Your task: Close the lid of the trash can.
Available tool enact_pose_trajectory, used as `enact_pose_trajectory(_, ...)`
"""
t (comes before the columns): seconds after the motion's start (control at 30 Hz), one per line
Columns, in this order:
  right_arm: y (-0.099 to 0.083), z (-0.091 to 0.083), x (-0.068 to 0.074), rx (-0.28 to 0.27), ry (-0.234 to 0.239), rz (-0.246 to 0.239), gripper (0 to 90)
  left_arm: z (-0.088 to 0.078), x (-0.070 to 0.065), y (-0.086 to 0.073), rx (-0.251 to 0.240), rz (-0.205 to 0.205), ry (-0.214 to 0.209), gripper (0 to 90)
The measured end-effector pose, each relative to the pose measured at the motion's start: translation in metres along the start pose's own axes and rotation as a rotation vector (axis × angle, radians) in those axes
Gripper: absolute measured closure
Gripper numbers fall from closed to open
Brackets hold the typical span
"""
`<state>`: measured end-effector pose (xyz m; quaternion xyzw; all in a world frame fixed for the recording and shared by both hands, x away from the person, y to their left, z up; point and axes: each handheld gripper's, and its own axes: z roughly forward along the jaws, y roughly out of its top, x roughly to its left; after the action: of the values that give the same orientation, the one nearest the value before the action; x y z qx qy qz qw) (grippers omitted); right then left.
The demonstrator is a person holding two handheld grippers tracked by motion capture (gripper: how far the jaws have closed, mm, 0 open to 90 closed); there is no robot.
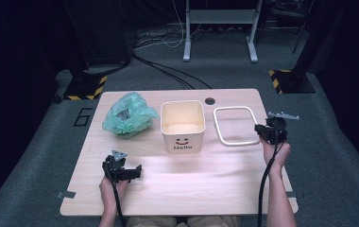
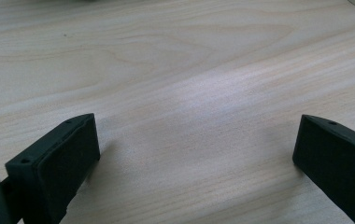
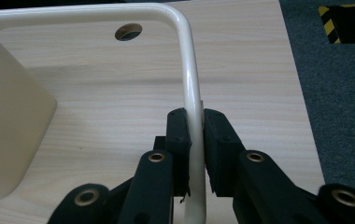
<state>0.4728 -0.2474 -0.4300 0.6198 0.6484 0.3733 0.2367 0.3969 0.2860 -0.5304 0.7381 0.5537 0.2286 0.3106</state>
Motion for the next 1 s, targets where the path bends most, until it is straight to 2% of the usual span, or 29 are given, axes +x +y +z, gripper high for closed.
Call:
enact_pose_trajectory(0.73, 0.029, -0.009, 0.018, -0.014, 0.022, -0.049, 80.7, 0.000, 0.000, 0.000, -0.001, -0.001, 0.000, 0.4)
enact_pose_trajectory(1.0, 0.038, -0.019, 0.022, -0.034, 0.032, -0.066, 80.7, -0.001, 0.000, -0.001, 0.000, -0.003, 0.004, 0.5)
